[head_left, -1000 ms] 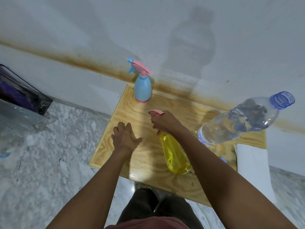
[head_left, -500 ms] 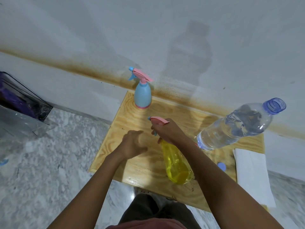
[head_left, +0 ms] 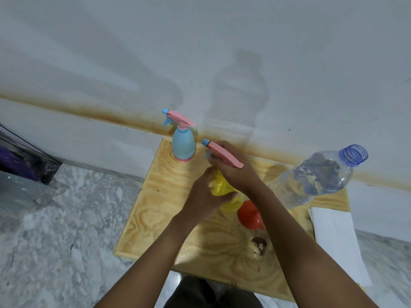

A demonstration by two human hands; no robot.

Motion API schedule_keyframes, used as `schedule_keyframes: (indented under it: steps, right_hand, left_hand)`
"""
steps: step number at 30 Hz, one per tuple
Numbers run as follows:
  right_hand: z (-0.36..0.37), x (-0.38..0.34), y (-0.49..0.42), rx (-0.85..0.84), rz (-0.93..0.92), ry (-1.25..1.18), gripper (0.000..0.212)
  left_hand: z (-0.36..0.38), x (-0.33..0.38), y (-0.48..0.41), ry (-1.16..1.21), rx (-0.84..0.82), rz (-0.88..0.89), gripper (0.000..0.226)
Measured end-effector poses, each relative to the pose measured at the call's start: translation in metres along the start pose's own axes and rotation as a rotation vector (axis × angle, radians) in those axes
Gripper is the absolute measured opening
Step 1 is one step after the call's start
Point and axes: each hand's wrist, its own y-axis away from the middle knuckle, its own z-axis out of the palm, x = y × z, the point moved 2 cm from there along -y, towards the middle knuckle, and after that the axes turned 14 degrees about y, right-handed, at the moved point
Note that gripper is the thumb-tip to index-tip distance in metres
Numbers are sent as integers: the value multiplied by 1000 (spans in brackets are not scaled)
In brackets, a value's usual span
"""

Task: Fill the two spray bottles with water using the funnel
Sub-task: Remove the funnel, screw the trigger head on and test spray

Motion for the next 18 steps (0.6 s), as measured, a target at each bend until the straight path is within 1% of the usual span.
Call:
schedule_keyframes:
  steps: [2, 3, 6, 8, 11, 13, 18]
  right_hand:
    - [-4, -1, -7, 98, -47, 16, 9]
    - [-6, 1, -11, 149, -22, 17, 9]
    - [-11, 15, -18, 252, 162, -42, 29]
    - [-13, 25, -16, 270, 206, -86, 32]
    - [-15, 37, -9, 263, 209, -118, 23]
    - [-16, 45, -4, 257, 221, -109, 19]
    - [-17, 61, 4, 235, 261, -21, 22]
  left_hand:
    - [2, 0, -14, -3, 47, 39, 69]
    - [1, -1, -22, -19, 79, 44, 68]
    - [-7, -5, -46, -91, 185, 45, 66]
    - [-12, -7, -62, -135, 222, 76, 64]
    - [-13, -12, -84, -168, 237, 91, 65]
    - [-12, -20, -97, -174, 262, 72, 67]
    - [-7, -29, -117, -172, 301, 18, 69]
